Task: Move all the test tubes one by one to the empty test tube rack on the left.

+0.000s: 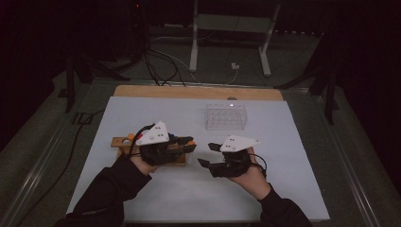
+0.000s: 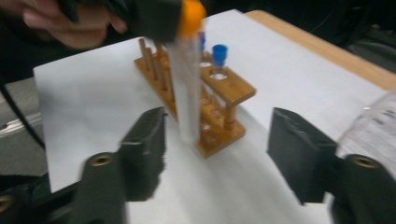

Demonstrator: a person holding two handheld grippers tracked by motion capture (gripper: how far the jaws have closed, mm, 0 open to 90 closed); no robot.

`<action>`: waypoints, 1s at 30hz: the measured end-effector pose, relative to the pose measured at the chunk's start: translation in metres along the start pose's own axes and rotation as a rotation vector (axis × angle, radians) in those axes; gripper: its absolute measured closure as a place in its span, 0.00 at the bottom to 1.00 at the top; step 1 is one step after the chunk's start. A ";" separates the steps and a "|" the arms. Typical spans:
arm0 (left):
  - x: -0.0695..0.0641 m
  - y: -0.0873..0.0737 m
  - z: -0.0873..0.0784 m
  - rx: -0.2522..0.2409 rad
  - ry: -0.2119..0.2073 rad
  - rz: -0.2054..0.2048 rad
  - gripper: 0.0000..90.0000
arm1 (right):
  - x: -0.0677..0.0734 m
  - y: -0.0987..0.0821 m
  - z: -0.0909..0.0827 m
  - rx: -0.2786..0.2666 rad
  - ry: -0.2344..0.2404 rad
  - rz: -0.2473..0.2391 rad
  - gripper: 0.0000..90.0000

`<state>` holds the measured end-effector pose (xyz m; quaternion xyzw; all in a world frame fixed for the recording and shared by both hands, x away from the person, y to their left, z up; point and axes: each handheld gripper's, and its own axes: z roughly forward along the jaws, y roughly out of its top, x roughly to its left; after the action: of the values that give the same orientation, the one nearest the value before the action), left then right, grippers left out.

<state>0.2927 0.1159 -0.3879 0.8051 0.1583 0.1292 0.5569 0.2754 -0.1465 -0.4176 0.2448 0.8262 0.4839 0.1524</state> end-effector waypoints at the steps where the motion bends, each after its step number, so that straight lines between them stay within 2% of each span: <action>1: 0.002 0.002 -0.007 -0.005 0.010 0.002 0.80 | -0.001 -0.001 -0.002 -0.003 -0.003 0.006 0.30; 6: 0.013 0.008 -0.034 -0.019 0.077 0.000 0.80 | -0.006 -0.006 -0.009 -0.021 -0.021 0.046 0.12; 8: 0.017 0.008 -0.046 -0.025 0.107 -0.002 0.80 | -0.009 -0.009 -0.010 -0.013 -0.006 0.051 0.02; 10: 0.022 0.007 -0.058 -0.036 0.139 -0.013 0.80 | -0.011 -0.011 -0.012 -0.014 0.010 0.059 0.00; 20: 0.041 -0.004 -0.102 -0.049 0.248 -0.055 0.80 | -0.017 -0.012 -0.018 -0.028 -0.015 0.061 0.00; 22: 0.044 -0.006 -0.112 -0.070 0.267 -0.068 0.80 | -0.018 -0.012 -0.018 -0.025 -0.018 0.066 0.00; 25: 0.047 -0.007 -0.127 -0.086 0.303 -0.069 0.80 | -0.020 -0.013 -0.019 -0.025 -0.017 0.066 0.00; 30: 0.052 -0.010 -0.145 -0.083 0.366 -0.074 0.80 | -0.021 -0.012 -0.021 -0.027 -0.013 0.063 0.00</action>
<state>0.2833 0.2642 -0.3448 0.7380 0.2807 0.2594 0.5561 0.2791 -0.1784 -0.4179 0.2715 0.8104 0.4982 0.1459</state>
